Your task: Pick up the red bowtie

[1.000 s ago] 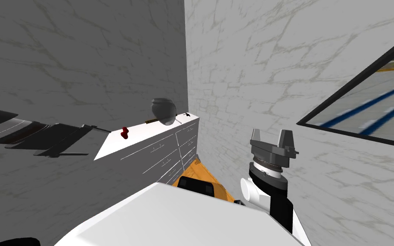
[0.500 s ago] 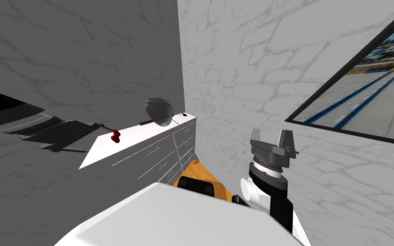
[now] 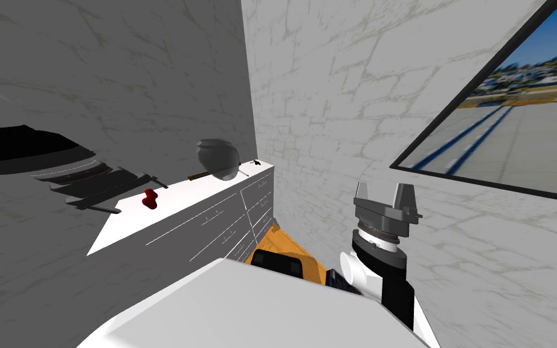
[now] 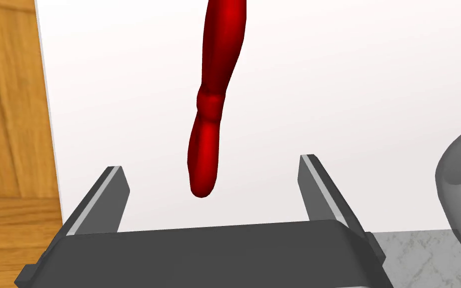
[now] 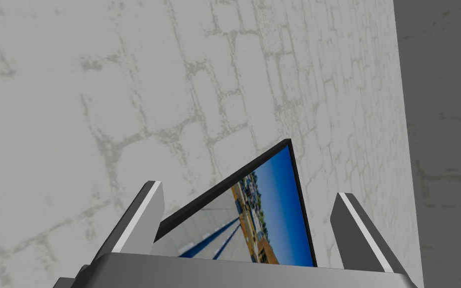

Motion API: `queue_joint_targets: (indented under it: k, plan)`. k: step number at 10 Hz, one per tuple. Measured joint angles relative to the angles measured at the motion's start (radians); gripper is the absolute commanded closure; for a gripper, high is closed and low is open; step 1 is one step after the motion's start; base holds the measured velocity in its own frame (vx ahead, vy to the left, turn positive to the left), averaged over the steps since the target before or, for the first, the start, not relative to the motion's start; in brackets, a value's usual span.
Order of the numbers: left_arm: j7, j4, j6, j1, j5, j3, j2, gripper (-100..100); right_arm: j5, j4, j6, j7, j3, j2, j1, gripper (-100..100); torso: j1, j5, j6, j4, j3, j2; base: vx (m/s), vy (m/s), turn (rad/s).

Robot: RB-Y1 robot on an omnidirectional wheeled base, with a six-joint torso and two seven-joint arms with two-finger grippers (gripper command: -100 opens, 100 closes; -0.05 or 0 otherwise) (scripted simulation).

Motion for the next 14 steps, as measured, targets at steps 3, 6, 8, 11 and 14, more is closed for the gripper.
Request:
queue_joint_targets:
  k: [3, 6, 8, 11, 14]
  plan:
    - [-0.039, 0.016, -0.062, 0.088, -0.055, 0.087, 0.060, -100, 0.000, 0.000, 0.000, 0.000, 0.000, 0.000, 0.000, 0, 0.000, 0.000, 0.001, 0.000, 0.000, 0.000, -0.014, 0.043, -0.130]
    - [-0.074, 0.028, -0.117, 0.168, -0.100, 0.157, 0.101, -100, 0.000, 0.000, 0.000, 0.000, 0.000, 0.000, 0.000, 0, 0.001, 0.000, 0.000, 0.000, 0.001, 0.001, -0.024, 0.051, -0.066]
    - [-0.084, 0.031, -0.134, 0.188, -0.112, 0.180, 0.110, 0, 0.000, 0.000, 0.000, 0.000, 0.000, 0.000, 0.000, 0, 0.000, 0.000, 0.000, 0.000, 0.001, 0.001, -0.004, 0.011, -0.005]
    - [-0.084, 0.032, -0.099, 0.189, -0.125, 0.145, 0.127, -100, 0.000, 0.000, 0.000, 0.000, 0.000, 0.000, 0.000, 0, -0.002, 0.000, 0.000, 0.000, 0.001, 0.001, -0.018, -0.006, 0.004]
    - [-0.079, 0.028, -0.082, 0.188, -0.131, 0.135, 0.136, 100, 0.000, 0.000, 0.000, 0.000, 0.000, 0.000, 0.000, 0, -0.002, -0.001, 0.000, 0.000, 0.001, 0.001, -0.003, -0.001, 0.000]
